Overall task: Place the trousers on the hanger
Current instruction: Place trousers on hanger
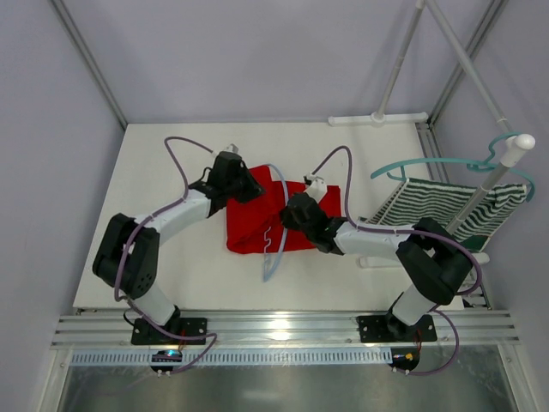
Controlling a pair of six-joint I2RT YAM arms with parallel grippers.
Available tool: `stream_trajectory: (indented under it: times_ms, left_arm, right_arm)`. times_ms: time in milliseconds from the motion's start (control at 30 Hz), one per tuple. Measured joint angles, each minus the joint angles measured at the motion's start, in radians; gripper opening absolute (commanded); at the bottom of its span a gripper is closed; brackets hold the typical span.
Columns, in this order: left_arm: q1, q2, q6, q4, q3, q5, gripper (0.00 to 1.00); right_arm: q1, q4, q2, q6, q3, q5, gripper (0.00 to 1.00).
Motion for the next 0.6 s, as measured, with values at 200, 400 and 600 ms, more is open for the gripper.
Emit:
stream_trajectory:
  times_ms: [200,400,600]
  left_arm:
    - [-0.007,0.124,-0.006,0.068,-0.032,0.076,0.01]
    - [-0.004,0.150,-0.029,0.165,-0.095,0.139,0.05]
    - [0.007,0.145,-0.027,0.195,-0.100,0.199,0.14]
  right_arm:
    - [0.024,-0.032,0.001,-0.033,0.036,0.017,0.04]
    - [0.053,-0.083,0.010,-0.083,0.066,0.039,0.07]
    - [0.053,-0.096,0.010,-0.127,0.075,0.031,0.20]
